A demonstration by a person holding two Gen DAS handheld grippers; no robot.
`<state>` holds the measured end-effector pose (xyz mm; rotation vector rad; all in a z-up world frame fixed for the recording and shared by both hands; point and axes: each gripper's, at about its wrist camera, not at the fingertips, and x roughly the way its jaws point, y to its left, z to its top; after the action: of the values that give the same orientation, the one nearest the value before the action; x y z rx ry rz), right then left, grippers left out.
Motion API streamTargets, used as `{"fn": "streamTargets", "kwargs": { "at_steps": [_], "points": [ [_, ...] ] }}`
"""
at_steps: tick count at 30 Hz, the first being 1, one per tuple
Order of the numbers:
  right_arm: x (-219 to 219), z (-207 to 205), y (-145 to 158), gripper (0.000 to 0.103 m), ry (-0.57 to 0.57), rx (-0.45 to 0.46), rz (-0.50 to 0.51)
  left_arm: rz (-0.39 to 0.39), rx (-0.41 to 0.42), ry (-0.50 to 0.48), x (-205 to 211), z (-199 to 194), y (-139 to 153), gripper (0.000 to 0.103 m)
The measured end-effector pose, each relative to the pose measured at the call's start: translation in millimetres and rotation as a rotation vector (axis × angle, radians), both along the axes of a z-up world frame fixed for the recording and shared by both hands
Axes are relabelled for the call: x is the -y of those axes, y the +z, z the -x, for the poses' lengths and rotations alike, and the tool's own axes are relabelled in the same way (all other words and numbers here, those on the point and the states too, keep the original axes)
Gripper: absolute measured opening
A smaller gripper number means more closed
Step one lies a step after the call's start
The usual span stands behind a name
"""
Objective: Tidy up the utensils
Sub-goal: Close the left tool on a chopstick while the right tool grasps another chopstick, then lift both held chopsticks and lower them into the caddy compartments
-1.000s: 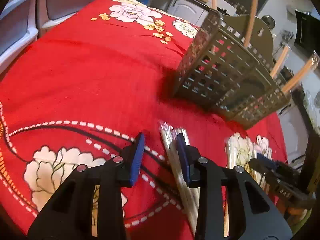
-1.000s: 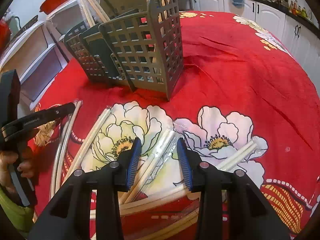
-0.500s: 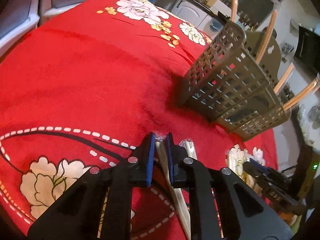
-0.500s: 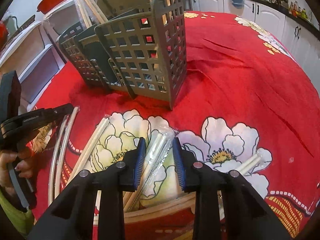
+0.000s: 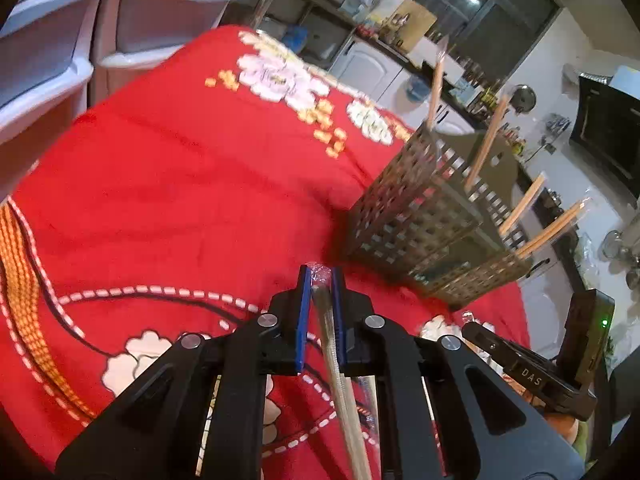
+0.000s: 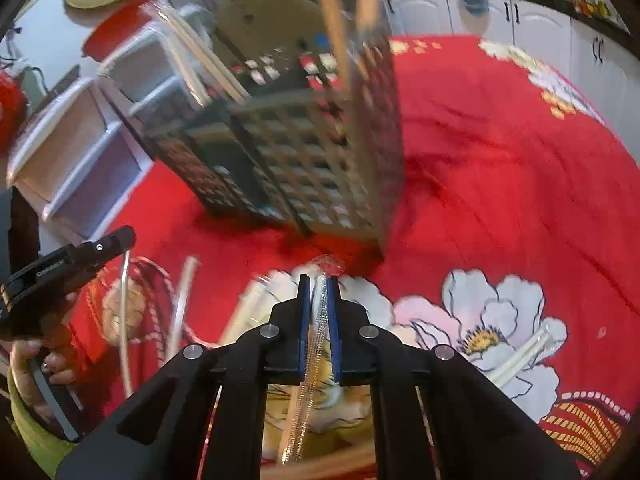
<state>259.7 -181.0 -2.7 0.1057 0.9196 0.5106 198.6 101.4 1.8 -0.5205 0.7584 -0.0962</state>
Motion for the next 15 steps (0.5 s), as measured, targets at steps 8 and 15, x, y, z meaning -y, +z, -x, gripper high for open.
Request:
{"fn": "streamTargets", "kwargs": {
  "at_steps": [8,15],
  "points": [
    [-13,10,50,0.006,0.050,0.115,-0.048,-0.009,0.078,0.002,-6,6,31,0.005],
    [-20,19,81,0.006,0.080,0.201,-0.080,-0.015,0.142,-0.004,-3,8,55,0.005]
  ]
}}
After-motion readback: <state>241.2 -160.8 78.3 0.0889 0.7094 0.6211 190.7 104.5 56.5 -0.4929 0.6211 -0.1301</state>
